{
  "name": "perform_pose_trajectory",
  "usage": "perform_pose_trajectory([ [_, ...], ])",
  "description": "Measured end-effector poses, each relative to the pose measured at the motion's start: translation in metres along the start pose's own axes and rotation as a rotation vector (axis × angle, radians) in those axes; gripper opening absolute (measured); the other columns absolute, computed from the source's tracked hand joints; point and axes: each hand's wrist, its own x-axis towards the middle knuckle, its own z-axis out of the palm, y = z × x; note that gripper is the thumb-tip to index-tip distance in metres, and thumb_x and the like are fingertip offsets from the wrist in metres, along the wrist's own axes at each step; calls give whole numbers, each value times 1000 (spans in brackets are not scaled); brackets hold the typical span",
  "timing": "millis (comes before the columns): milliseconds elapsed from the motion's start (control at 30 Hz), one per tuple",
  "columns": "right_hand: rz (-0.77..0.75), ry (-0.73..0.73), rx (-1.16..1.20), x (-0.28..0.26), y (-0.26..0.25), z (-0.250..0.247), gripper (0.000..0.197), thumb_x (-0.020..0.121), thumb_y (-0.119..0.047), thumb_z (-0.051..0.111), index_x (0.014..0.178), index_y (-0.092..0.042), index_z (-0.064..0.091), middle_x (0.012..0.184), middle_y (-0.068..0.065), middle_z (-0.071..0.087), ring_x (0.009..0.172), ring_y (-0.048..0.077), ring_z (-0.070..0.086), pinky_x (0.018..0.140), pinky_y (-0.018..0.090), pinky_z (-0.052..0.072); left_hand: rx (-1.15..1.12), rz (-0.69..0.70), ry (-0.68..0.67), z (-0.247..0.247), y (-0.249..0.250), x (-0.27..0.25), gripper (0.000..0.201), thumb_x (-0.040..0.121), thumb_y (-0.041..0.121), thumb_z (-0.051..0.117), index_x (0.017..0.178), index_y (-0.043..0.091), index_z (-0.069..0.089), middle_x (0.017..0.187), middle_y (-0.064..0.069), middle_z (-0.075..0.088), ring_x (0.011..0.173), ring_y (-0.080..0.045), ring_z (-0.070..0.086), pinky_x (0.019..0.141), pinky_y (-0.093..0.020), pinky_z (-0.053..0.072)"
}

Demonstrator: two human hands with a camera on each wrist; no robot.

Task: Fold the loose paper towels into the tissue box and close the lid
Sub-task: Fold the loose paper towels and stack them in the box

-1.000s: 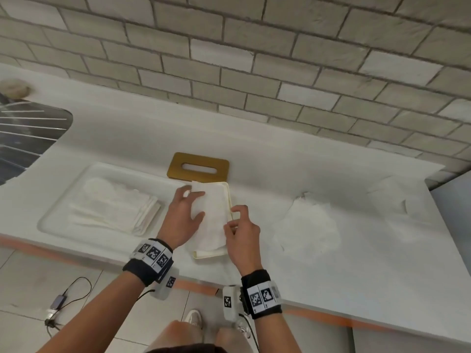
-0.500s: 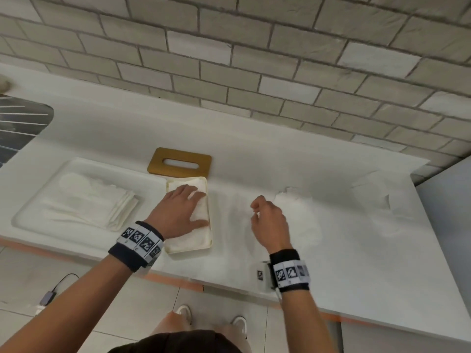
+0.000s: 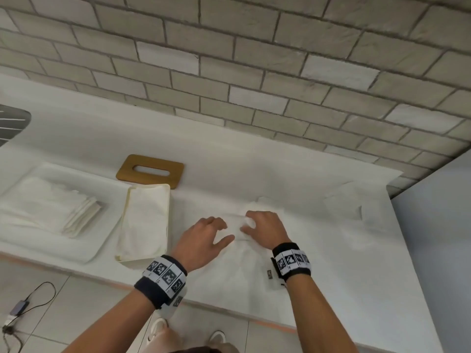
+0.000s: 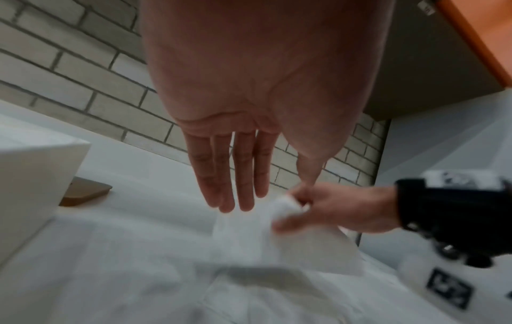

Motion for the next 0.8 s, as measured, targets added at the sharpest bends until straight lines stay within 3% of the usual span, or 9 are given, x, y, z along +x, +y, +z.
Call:
perform_pose_trajectory([
  [67, 53, 105, 363, -16, -10, -15, 31, 97, -62, 65, 100, -31, 65, 97, -15, 70, 93, 13, 65, 85, 38, 53, -28, -124, -16, 2, 4, 7, 71, 91, 88, 38, 117, 27, 65, 111, 10, 72, 104, -16, 68, 89, -40, 57],
  [133, 57, 218, 734, -32, -24, -34, 28, 100, -54, 69, 108, -28, 70, 103, -17, 74, 97, 5, 69, 90, 34, 57, -165, -208, 1, -2, 13, 14, 79, 87, 96, 29, 104, 29, 67, 97, 10, 74, 92, -15, 70, 88, -43, 58],
  [267, 21, 157, 1166, -54, -46, -53, 30, 106, -28, 69, 135, -21, 69, 126, -8, 78, 115, 14, 75, 97, 34, 61, -733, -233, 93, -19, 36, 24, 51, 100, 70, 54, 109, 26, 77, 100, 9, 81, 91, -9, 77, 88, -43, 63],
  [367, 108, 72, 1118, -49, -30, -42, 33, 102, -27, 75, 133, -26, 62, 113, -3, 81, 105, 17, 78, 93, 35, 63, -624, -135, 278, -25, 34, 29, 25, 103, 46, 66, 112, 25, 78, 99, 12, 81, 88, -6, 76, 81, -47, 63],
  [433, 288, 188, 999, -40, -4, -33, 26, 99, -32, 77, 120, -27, 63, 107, 0, 81, 98, 19, 79, 90, 38, 61, -577, -142, 354, -31, 27, 30, 21, 103, 42, 67, 112, 27, 78, 98, 16, 80, 90, -1, 74, 83, -41, 63],
  [500, 563, 321, 730, -29, 29, -24, 32, 101, -44, 72, 120, -20, 62, 117, 6, 77, 111, 26, 74, 93, 38, 54, -571, -151, 405, -43, 19, 26, 20, 103, 40, 68, 114, 26, 77, 99, 18, 79, 92, 2, 73, 85, -34, 61],
  [567, 762, 266, 522, -16, 52, -9, 63, 100, -60, 63, 137, -10, 54, 136, 13, 62, 128, 36, 61, 99, 43, 48, -548, -159, 445, -56, 12, 17, 20, 102, 39, 69, 116, 25, 75, 102, 18, 78, 95, 1, 72, 84, -31, 59],
  [667, 791, 107, 278, 5, 59, 19, 98, 93, -72, 64, 155, -3, 33, 153, 19, 46, 141, 41, 47, 108, 53, 46, -536, -209, 461, -67, -2, 7, 21, 101, 40, 70, 116, 26, 75, 100, 15, 77, 92, -5, 72, 81, -37, 61],
  [800, 741, 195, 370, 29, 62, 36, 75, 92, -50, 78, 146, -11, 45, 141, 14, 62, 131, 39, 57, 98, 47, 50, -550, -252, 440, -73, -15, 0, 28, 100, 44, 70, 124, 28, 72, 106, 14, 78, 94, -8, 73, 82, -45, 63],
])
